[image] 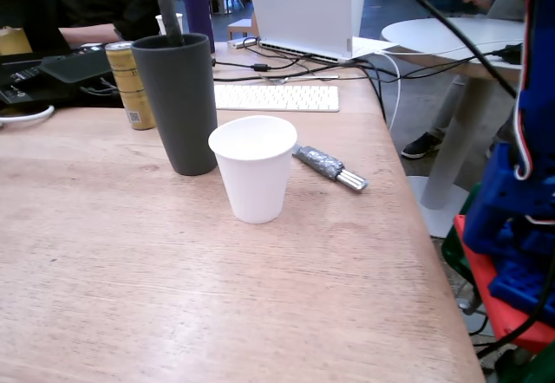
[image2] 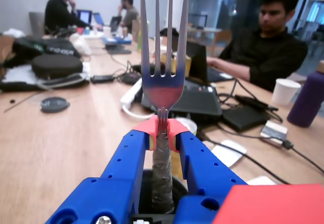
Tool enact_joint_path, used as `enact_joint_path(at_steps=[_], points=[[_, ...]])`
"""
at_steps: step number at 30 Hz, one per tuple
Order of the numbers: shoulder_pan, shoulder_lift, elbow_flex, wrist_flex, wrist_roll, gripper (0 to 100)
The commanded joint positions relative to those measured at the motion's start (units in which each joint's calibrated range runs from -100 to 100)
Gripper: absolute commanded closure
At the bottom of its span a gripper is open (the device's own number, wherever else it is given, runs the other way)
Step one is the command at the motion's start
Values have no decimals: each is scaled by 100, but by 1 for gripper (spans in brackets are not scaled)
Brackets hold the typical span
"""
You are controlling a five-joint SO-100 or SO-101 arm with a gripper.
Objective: Grab the fork and place it in gray glass
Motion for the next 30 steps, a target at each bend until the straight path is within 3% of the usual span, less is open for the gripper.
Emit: enact_joint_path(at_steps=[1, 12, 24, 27, 30], points=[[13, -117, 13, -113, -15, 100], [-4, -100, 1325, -113, -10, 100], [-38, 132, 1306, -47, -10, 100], [-21, 132, 1297, -39, -10, 84], [-21, 132, 1287, -97, -10, 84]])
